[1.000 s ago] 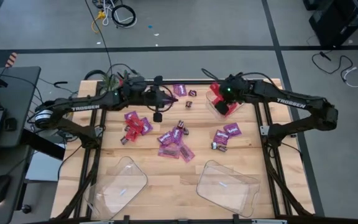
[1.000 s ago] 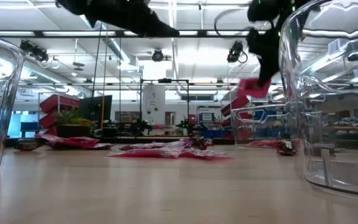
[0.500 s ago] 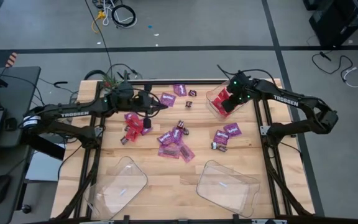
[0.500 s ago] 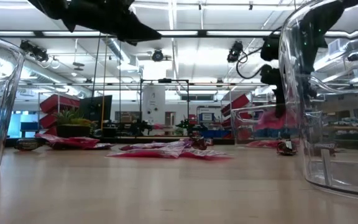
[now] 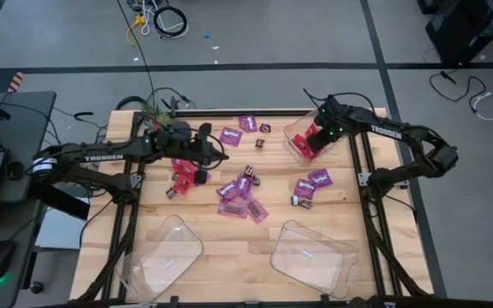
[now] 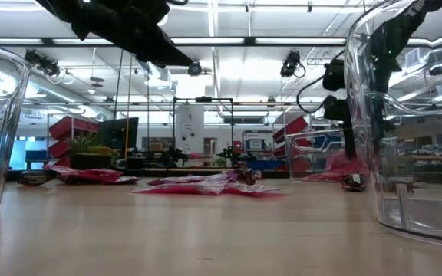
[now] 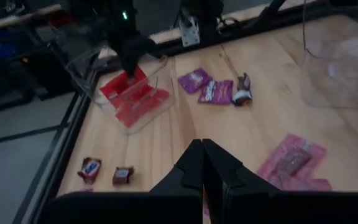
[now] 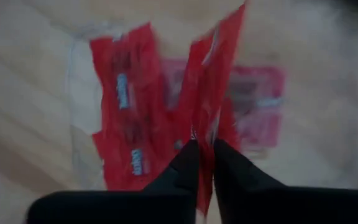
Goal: Sort candy
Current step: Put the red candy into the top transparent bin
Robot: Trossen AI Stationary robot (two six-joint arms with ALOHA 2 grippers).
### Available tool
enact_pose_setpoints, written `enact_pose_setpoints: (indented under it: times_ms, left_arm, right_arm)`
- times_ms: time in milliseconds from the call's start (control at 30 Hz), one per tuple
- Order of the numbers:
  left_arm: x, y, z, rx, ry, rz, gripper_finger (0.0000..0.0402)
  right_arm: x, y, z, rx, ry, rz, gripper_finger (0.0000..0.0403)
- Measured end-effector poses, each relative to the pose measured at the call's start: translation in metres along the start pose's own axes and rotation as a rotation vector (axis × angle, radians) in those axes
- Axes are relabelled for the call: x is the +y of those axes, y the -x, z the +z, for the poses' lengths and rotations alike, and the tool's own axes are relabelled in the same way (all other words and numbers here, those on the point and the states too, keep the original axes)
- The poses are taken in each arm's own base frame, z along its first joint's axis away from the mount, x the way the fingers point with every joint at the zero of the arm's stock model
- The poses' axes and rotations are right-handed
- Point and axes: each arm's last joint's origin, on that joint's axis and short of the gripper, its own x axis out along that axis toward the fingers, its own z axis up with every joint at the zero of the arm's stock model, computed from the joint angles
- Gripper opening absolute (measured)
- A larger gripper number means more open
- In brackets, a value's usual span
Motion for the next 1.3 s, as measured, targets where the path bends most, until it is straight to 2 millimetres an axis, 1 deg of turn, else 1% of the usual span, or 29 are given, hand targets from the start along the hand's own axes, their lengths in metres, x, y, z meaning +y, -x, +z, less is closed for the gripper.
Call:
enact_pose_setpoints:
  times_ms: [100, 167, 233, 300, 367, 433, 533, 600, 700, 867, 933, 1000, 1133, 1300]
  left_arm:
    - [0.001, 0.0, -0.003, 0.035, -0.003, 0.017, 0.0001]
    - [0.002, -0.001, -0.006, 0.009, 0.002, 0.036, 0.0001]
    - [0.001, -0.002, -0.012, -0.033, 0.021, 0.019, 0.0001]
    - [-0.001, -0.004, -0.02, -0.05, 0.038, 0.01, 0.0001]
    - [-0.004, -0.005, -0.028, -0.058, 0.045, 0.01, 0.0]
    - [-0.006, -0.006, -0.034, -0.07, 0.051, 0.013, 0.0]
    - [-0.009, 0.0, -0.036, -0.136, 0.066, 0.032, 0.0]
    - [-0.011, 0.006, -0.037, -0.187, 0.067, 0.047, 0.0]
    - [-0.014, 0.013, -0.043, -0.224, 0.065, 0.066, 0.0]
    - [-0.019, 0.023, -0.051, -0.269, 0.084, 0.113, 0.0]
    - [-0.02, 0.024, -0.055, -0.261, 0.096, 0.133, 0.0]
    - [-0.021, 0.025, -0.059, -0.262, 0.1, 0.164, 0.0]
    - [-0.024, 0.024, -0.07, -0.255, 0.11, 0.175, 0.0001]
    - [-0.026, 0.025, -0.074, -0.261, 0.134, 0.173, 0.0001]
  right_arm:
    - [0.002, 0.014, 0.007, -0.014, 0.022, -0.048, 0.0085]
    - [0.004, 0.025, 0.014, -0.031, 0.041, -0.083, 0.0117]
    - [0.005, 0.038, 0.02, -0.039, 0.046, -0.114, 0.0149]
    - [0.008, 0.05, 0.026, -0.055, 0.066, -0.113, 0.0178]
    - [0.017, 0.062, 0.028, -0.074, 0.115, -0.063, 0.0201]
    - [0.031, 0.071, 0.028, -0.11, 0.183, 0.017, 0.0212]
    - [0.059, 0.08, 0.021, -0.153, 0.284, 0.128, 0.0213]
    - [0.082, 0.084, 0.013, -0.172, 0.347, 0.192, 0.0208]
    - [0.123, 0.087, -0.001, -0.222, 0.435, 0.301, 0.0202]
    - [0.192, 0.081, -0.03, -0.279, 0.565, 0.453, 0.0193]
    - [0.216, 0.074, -0.042, -0.297, 0.601, 0.492, 0.0191]
    - [0.238, 0.062, -0.054, -0.306, 0.621, 0.514, 0.019]
    - [0.272, 0.037, -0.074, -0.31, 0.662, 0.51, 0.0197]
    - [0.304, 0.013, -0.081, -0.302, 0.696, 0.461, 0.0222]
